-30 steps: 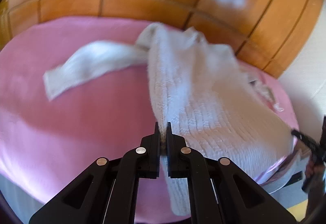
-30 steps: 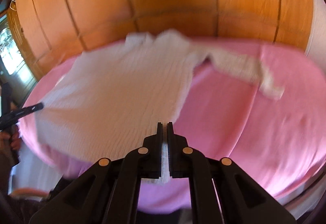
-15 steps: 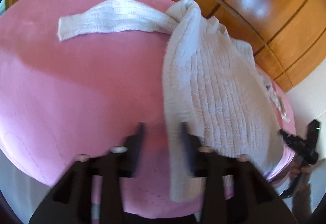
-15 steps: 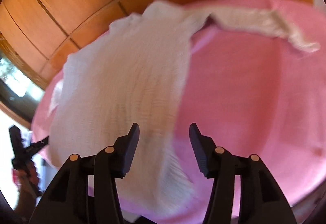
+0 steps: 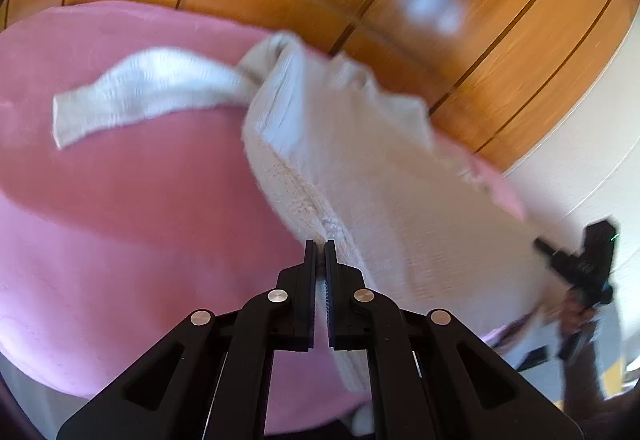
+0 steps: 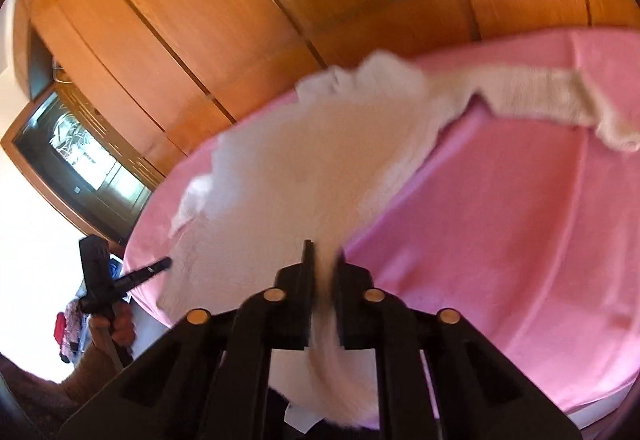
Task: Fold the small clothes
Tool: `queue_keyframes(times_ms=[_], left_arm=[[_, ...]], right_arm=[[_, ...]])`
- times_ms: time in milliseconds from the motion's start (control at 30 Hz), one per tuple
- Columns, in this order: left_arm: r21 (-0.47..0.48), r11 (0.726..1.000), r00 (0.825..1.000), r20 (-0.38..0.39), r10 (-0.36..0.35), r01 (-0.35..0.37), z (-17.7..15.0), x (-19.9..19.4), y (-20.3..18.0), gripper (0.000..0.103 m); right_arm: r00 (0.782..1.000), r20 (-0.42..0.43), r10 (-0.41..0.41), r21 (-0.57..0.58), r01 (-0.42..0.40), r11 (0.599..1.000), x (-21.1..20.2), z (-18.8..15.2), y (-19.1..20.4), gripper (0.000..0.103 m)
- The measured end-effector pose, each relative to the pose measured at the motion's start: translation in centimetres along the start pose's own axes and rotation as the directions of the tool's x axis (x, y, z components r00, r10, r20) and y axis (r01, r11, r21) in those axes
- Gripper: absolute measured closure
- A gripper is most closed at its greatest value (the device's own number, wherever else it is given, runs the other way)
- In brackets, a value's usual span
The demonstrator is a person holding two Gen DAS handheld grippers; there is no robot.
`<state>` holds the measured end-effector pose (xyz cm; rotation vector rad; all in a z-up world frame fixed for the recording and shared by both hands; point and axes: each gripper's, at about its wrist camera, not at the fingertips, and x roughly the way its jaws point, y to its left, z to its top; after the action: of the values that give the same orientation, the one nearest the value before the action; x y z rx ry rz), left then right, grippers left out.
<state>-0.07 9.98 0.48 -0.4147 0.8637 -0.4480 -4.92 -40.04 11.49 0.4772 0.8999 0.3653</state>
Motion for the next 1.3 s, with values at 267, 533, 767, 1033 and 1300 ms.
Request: queue_keyframes(times_ms=[267, 533, 767, 1033, 1300], left_arm=[[-0.057, 0.991, 0.991, -0.062, 0.120, -0.124, -1.5, 0.8, 2.8, 0.100], [-0.147, 0.948, 0.958, -0.081, 0.274, -0.283, -1.7, 1.9, 6.2, 0.098], [-0.235, 0.891, 0.915, 0.016, 0.402, -0.387, 1.6, 0.2, 9.4, 0.042], [-0.317, 0.769, 0.809, 0.006, 0.587, -0.556, 7.1, 2.1, 15.6, 0.019], [-0.287, 0.761, 0.792, 0.015, 0.611, -0.582, 11.1, 4.9, 18.0, 0.094]], right_arm=[[0.974, -0.146, -0.173, 0.161, 0.196, 0.967, 3.5, -3.9, -5.8, 0.085], [0.986, -0.078, -0.147, 0.195, 0.160, 0.968, 7.2, -0.6, -7.2, 0.039], [0.968, -0.134, -0.211, 0.130, 0.228, 0.965, 14.2, 2.8, -7.5, 0.094], [0.914, -0.097, -0.393, 0.030, 0.397, 0.917, 14.0, 2.9, -7.7, 0.097], [0.847, -0.009, -0.531, -0.091, 0.528, 0.844, 14.0, 3.8, -3.9, 0.071]])
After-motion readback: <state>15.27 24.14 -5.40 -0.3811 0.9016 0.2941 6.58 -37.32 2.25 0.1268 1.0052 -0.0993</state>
